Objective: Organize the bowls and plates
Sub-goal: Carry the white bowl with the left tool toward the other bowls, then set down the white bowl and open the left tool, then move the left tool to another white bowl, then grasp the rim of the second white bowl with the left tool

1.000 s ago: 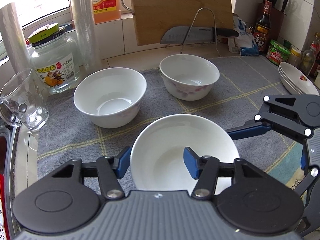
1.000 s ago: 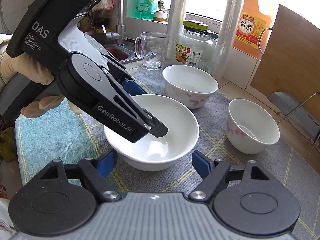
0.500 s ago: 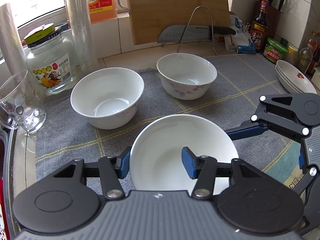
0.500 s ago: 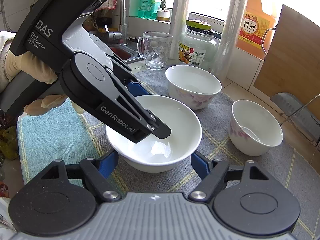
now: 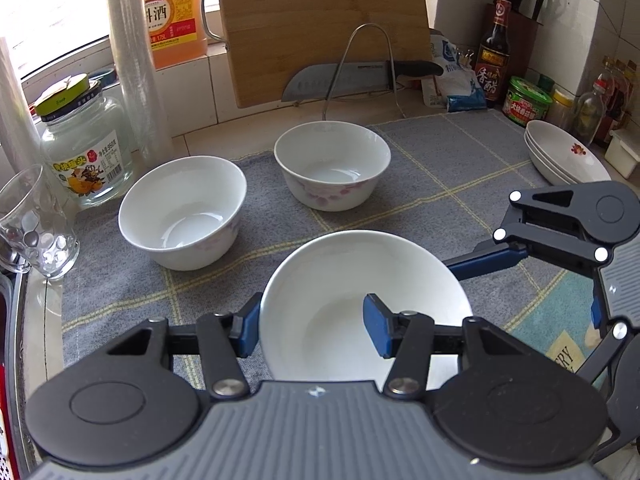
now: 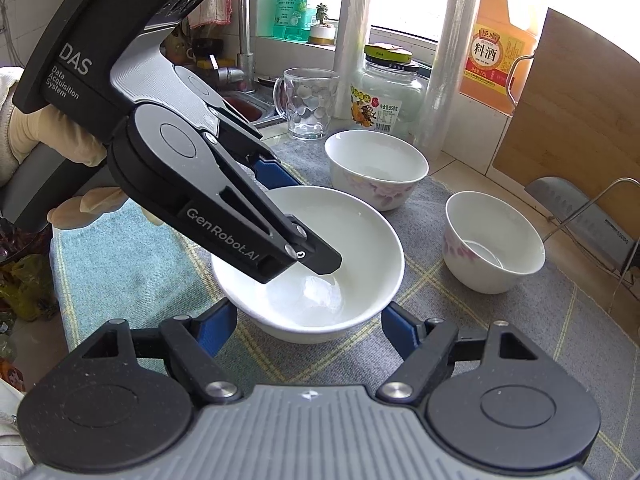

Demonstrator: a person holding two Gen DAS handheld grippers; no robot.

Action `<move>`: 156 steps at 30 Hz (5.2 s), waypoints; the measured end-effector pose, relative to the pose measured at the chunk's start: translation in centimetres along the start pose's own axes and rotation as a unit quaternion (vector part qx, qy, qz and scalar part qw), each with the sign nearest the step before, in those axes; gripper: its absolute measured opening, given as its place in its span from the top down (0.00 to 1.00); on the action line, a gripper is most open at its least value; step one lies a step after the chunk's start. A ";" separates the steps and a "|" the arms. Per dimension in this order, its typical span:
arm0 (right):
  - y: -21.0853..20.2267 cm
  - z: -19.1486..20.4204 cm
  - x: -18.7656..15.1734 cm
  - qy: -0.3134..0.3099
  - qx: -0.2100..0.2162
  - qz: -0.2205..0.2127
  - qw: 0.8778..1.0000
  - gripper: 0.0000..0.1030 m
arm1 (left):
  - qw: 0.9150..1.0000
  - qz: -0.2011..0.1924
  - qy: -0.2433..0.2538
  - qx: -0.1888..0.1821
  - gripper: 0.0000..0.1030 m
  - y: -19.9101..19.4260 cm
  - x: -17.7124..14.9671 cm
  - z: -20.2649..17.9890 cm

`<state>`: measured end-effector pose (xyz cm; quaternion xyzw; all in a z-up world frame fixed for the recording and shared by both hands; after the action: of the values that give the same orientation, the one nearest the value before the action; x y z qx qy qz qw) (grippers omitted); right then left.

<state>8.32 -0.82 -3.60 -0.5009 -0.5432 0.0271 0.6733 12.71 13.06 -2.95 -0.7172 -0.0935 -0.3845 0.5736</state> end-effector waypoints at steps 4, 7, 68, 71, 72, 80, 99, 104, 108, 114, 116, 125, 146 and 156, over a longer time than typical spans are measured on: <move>-1.2 -0.5 -0.9 0.007 -0.003 -0.001 1.000 0.19 | 1.000 0.000 0.002 -0.005 0.49 0.1 0.2 -1.5; -2.2 -1.0 -1.8 0.014 -0.007 0.001 1.000 0.19 | 1.000 0.000 0.005 -0.011 0.49 0.5 0.4 -2.8; -9.0 -7.5 -7.4 0.084 -0.055 0.001 0.995 0.00 | 0.998 -0.050 0.022 -0.018 0.07 2.1 3.3 -9.7; -8.4 -7.7 -6.7 0.077 -0.057 -0.004 0.995 0.00 | 0.998 -0.057 0.020 -0.002 0.07 1.7 3.8 -8.8; -8.2 -7.9 -6.4 0.074 -0.057 -0.005 0.996 0.00 | 0.998 -0.059 0.020 0.004 0.05 1.7 3.9 -8.4; -5.9 -8.9 -4.0 0.041 -0.057 -0.012 0.997 0.00 | 0.998 -0.051 0.012 0.029 0.04 2.5 5.3 -5.6; 1.7 -13.6 -0.5 0.009 -0.042 0.010 0.999 0.00 | 0.999 -0.027 0.005 0.037 0.05 8.8 9.5 -0.1; 3.4 -14.1 -0.1 0.006 -0.034 0.017 0.999 0.00 | 1.000 -0.020 0.003 0.023 0.08 10.1 10.0 0.5; 4.4 -14.2 0.1 0.001 -0.030 0.019 0.999 0.01 | 1.000 -0.012 0.003 0.011 0.20 10.9 10.4 0.7; 5.8 -14.5 0.4 -0.005 -0.022 0.025 0.999 0.05 | 1.000 0.000 0.003 0.002 0.33 11.9 10.7 0.8; 6.2 -14.6 0.4 -0.003 -0.018 0.027 0.999 0.09 | 1.000 0.004 0.001 -0.002 0.37 12.2 10.7 1.0; 7.2 -15.1 0.6 0.005 -0.011 0.027 1.000 0.17 | 1.000 0.012 0.003 -0.011 0.43 12.8 10.7 1.1; 7.2 -14.7 0.8 0.002 -0.010 0.028 1.000 0.21 | 1.000 0.014 0.005 -0.022 0.46 12.8 10.9 1.2; 4.9 -14.6 0.9 0.000 -0.007 0.025 1.000 0.21 | 0.999 0.003 0.011 -0.031 0.46 10.8 10.9 -0.2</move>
<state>22.20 -7.31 -5.09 -0.5194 -0.5305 0.0402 0.6687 26.34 6.03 -3.81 -0.7307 -0.0727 -0.3936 0.5531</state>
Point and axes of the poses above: each gripper's, at about its wrist camera, not at the fingertips, and y roughly the way its jaws point, z to its left, x to its top, the point moved 1 cm from there along y, roughly the way its jaws point, and after that the axes turned 3 degrees about -y, right-handed, at the moved point
